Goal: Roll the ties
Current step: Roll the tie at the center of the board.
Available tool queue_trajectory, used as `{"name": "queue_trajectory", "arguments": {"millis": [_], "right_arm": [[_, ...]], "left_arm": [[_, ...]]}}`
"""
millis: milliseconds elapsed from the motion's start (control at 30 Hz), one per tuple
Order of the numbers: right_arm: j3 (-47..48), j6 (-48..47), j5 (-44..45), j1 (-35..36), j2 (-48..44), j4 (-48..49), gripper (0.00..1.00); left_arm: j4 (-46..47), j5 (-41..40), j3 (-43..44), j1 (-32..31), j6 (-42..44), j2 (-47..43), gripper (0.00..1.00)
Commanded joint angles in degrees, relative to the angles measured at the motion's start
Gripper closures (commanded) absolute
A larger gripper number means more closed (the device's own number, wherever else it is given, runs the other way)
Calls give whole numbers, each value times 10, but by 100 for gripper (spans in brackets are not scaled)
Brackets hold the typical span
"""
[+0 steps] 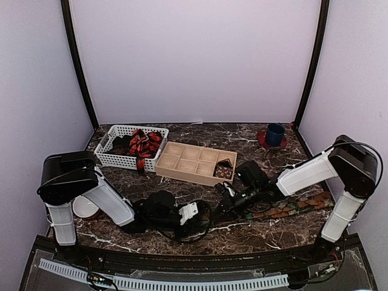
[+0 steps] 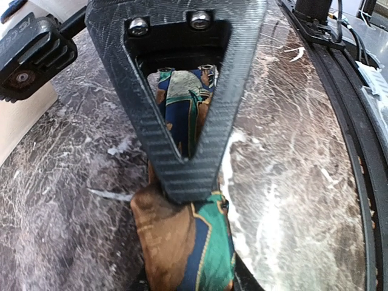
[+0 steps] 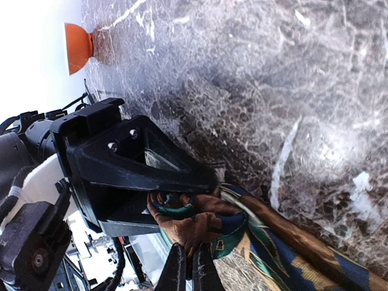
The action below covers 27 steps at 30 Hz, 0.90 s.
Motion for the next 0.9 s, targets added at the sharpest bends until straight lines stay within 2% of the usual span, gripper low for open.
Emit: {"name": "queue_trajectory", "arguments": {"millis": [0, 200, 333, 500, 700, 867], "right_arm": [[-18, -20, 16, -15, -6, -29, 100], [-13, -53, 41, -16, 12, -70, 100], [-25, -59, 55, -17, 10, -81, 100], [-38, -66, 76, -19, 9, -102, 100], [-45, -64, 88, -21, 17, -110, 100], [-47, -62, 79, -21, 26, -110, 100]], "left_arm": [[-57, -4, -30, -3, 13, -27, 68], [-59, 14, -10, -3, 1, -30, 40], [-26, 26, -11, -4, -36, -19, 30], [35, 18, -3, -9, -81, 15, 28], [93, -10, 15, -27, -77, 58, 29], [122, -29, 31, -29, -52, 101, 41]]}}
